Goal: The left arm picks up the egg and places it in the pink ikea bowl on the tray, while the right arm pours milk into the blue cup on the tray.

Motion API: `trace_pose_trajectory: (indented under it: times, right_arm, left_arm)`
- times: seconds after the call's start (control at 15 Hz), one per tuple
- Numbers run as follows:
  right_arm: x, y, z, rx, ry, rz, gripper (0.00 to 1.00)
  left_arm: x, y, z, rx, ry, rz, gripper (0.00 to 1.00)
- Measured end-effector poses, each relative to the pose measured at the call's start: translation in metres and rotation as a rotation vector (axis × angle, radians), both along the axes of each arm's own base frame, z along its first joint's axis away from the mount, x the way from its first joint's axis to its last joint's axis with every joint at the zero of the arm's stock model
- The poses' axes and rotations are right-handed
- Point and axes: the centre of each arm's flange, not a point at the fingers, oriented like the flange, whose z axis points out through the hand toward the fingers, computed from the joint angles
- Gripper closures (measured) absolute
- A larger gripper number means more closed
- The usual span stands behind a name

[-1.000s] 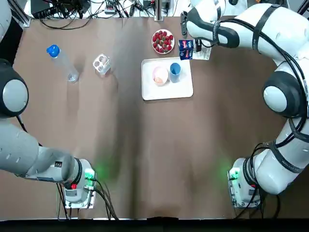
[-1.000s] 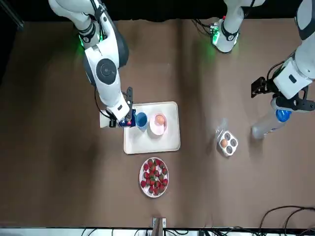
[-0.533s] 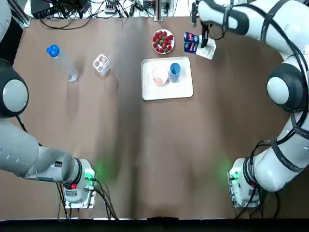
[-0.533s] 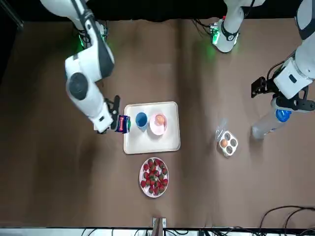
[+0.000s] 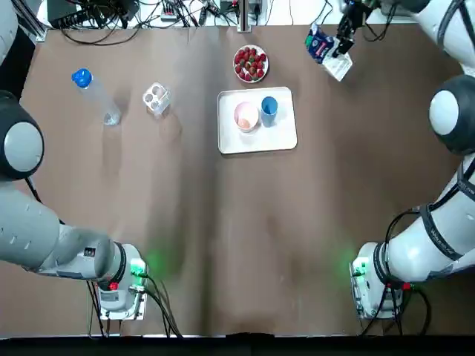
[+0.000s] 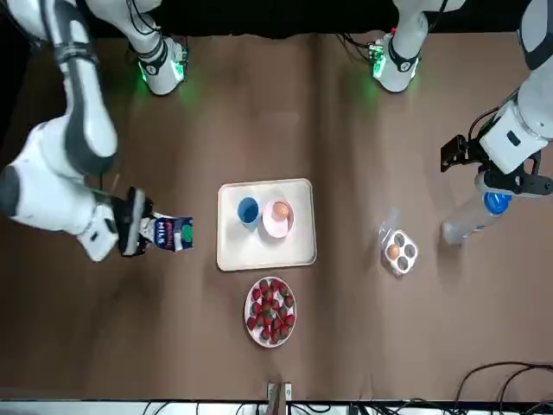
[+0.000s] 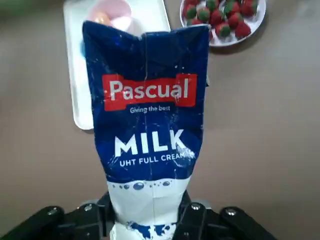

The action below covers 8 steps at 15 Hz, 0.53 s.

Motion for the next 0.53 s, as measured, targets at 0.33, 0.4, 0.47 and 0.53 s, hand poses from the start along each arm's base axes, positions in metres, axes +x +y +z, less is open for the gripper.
trace_pose_trajectory:
  times: [0.33,0.4,0.47,0.53]
  right_arm:
    - [-0.003,-0.092,-0.016,0.228,0.001,-0.021,0.53]
    - [-0.005,-0.106,-0.025,0.261,-0.001,-0.027,0.53]
    - [-0.007,-0.119,-0.035,0.300,0.000,-0.034,0.54]
    - [-0.010,-0.131,-0.048,0.346,0.005,-0.037,0.55]
  left_arm:
    - [0.000,-0.001,0.000,0.000,0.000,-0.002,0.00]
    - [0.000,-0.001,0.000,0.000,0.000,-0.001,0.00]
    - [0.000,0.000,0.000,0.000,0.000,0.000,0.00]
    - [0.000,0.000,0.000,0.000,0.000,0.001,0.00]
